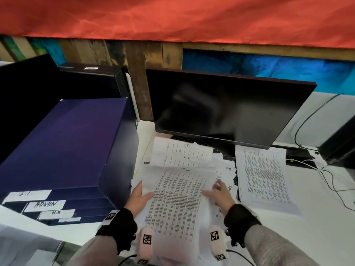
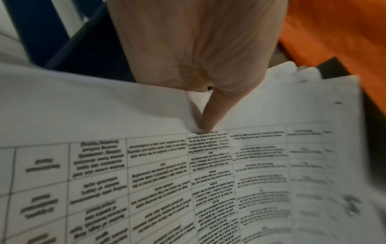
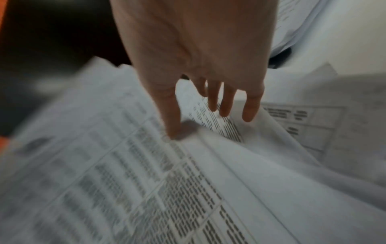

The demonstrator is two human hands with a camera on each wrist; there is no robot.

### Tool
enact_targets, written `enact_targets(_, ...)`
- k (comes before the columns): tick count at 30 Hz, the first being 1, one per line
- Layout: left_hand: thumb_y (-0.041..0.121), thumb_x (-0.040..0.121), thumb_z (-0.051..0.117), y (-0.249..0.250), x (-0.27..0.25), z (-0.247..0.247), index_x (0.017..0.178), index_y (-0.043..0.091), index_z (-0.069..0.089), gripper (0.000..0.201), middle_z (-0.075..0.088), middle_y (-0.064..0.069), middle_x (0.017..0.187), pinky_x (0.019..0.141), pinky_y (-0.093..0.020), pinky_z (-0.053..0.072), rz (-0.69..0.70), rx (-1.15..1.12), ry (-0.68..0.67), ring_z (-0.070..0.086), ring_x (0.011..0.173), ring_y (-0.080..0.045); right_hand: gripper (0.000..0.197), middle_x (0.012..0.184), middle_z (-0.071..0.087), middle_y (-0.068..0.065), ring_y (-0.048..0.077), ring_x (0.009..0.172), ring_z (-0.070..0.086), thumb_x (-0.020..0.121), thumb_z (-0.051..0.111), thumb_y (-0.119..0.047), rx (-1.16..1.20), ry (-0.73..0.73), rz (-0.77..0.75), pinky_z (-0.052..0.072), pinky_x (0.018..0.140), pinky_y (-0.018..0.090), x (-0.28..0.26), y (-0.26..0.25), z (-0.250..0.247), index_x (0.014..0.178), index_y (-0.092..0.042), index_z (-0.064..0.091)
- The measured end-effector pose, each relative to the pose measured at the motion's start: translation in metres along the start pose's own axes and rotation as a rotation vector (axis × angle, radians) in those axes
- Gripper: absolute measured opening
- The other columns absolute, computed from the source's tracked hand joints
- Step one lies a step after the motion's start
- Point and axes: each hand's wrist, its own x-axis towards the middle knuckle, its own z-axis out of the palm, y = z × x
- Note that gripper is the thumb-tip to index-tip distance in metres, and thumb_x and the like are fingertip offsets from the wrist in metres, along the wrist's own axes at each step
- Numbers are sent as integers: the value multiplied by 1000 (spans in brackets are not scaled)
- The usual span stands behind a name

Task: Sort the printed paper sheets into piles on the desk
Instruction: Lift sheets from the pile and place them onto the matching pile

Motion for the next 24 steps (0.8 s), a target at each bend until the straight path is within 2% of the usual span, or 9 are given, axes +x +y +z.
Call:
enact_targets(2, 0, 89, 57, 17, -5, -3, 126, 15, 53, 40, 65, -9, 121, 103, -52, 42, 19, -119, -11, 59, 116, -30, 87, 140, 43, 0, 21, 130, 42, 74, 79, -19, 57, -131, -45, 35, 100, 33, -12, -25, -7, 145, -19, 28)
enact_targets(4, -1, 91, 55, 37, -9, 1, 125, 13, 53, 37, 65, -10, 120, 101, -51, 43, 81, -159, 14, 61, 113, -28, 53, 129, 59, 6, 22, 118, 57, 82, 71, -13, 144, -277, -99, 48, 89, 27, -24, -56, -6, 130, -8, 50)
enact_targets(7, 11, 92, 59, 67, -16, 17, 124, 16, 55, 33, 64, -4, 120, 101, -48, 44, 244, -104, 139, 59, 114, -22, 27, 113, 68, 18, 31, 105, 65, 86, 61, -2, 311, -282, -254, 56, 82, 32, -41, -91, 3, 113, 2, 63)
enact_targets(11, 18, 94, 56, 87, -28, 38, 128, 17, 52, 33, 63, 2, 121, 101, -41, 45, 387, -105, 242, 58, 116, -15, 35, 112, 69, 15, 27, 103, 66, 81, 61, 2, 450, -212, -411, 56, 80, 32, -53, -106, 9, 116, 1, 62)
enact_targets(14, 20, 92, 59, 90, -34, 46, 118, 18, 51, 27, 63, 2, 115, 97, -45, 48, 379, -120, 250, 60, 108, -15, 44, 116, 66, 9, 23, 107, 64, 74, 72, -1, 341, -174, -464, 50, 94, 38, -54, -100, 8, 117, -2, 59)
enact_targets(16, 17, 89, 63, 89, -33, 49, 115, 25, 46, 32, 61, -3, 115, 91, -46, 51, 381, -80, 236, 62, 105, -21, 47, 108, 65, -2, 16, 102, 64, 69, 79, -6, 254, -92, -453, 47, 94, 34, -54, -94, 9, 111, -7, 57)
enact_targets(19, 10, 88, 63, 90, -31, 53, 120, 32, 38, 47, 58, 0, 107, 87, -33, 52, 382, -62, 259, 61, 98, -15, 46, 110, 57, -5, 14, 107, 55, 75, 76, -11, 222, -3, -434, 43, 92, 30, -48, -87, 14, 113, -23, 56)
enact_targets(22, 6, 89, 61, 99, -30, 55, 127, 31, 34, 53, 57, 12, 97, 79, -15, 48, 391, -99, 309, 58, 87, -2, 47, 110, 57, 1, 16, 105, 54, 81, 70, -11, 278, 59, -408, 42, 84, 25, -39, -90, 21, 120, -24, 47)
enact_targets(24, 3, 90, 57, 104, -26, 55, 128, 28, 35, 51, 53, 17, 96, 68, -4, 42, 402, -114, 297, 54, 84, 7, 43, 118, 53, 5, 19, 110, 52, 80, 65, -16, 267, 66, -404, 42, 87, 27, -35, -94, 28, 117, -25, 47)
